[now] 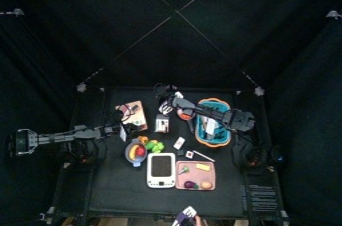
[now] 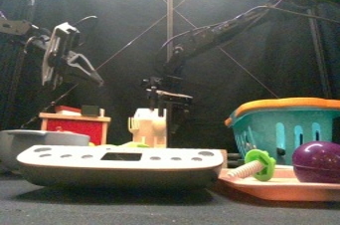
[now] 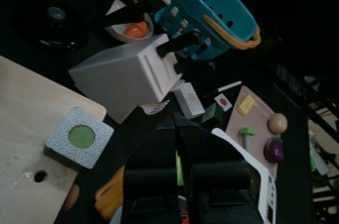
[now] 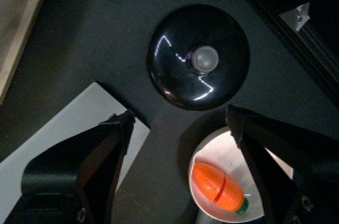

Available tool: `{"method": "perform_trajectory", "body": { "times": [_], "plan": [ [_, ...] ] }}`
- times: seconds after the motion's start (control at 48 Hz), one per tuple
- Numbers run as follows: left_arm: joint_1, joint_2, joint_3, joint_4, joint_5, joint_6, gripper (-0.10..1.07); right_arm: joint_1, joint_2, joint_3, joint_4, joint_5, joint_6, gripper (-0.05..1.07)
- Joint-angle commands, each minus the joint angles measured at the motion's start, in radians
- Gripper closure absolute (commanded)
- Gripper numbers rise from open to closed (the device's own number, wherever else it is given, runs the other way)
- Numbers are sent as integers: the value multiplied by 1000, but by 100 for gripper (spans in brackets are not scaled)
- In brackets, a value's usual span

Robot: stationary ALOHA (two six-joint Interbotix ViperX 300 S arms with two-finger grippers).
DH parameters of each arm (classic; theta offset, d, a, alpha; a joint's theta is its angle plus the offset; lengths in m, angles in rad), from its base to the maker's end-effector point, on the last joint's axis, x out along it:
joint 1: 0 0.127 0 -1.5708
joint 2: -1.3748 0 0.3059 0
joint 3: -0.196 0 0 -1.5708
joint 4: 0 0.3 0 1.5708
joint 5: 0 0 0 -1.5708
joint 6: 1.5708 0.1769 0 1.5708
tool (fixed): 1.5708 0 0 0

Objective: Grab apple

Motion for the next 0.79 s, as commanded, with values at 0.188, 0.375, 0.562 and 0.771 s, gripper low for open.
{"method": "perform_trajectory", "body": {
  "times": [0.188,0.375,0.562,0.771],
  "plan": [
    [-123,-49,-17,84,107,3,66,40,-324,273,21,-60,20,0],
    [-324,-97,-9,264,347,5,28,146,-558,591,126,-397,17,0],
    [-474,-57,-8,295,411,8,12,213,-715,894,21,-939,17,0],
    [-497,38,-28,382,411,51,11,241,-704,1072,-167,-1482,6,0]
  ]
}}
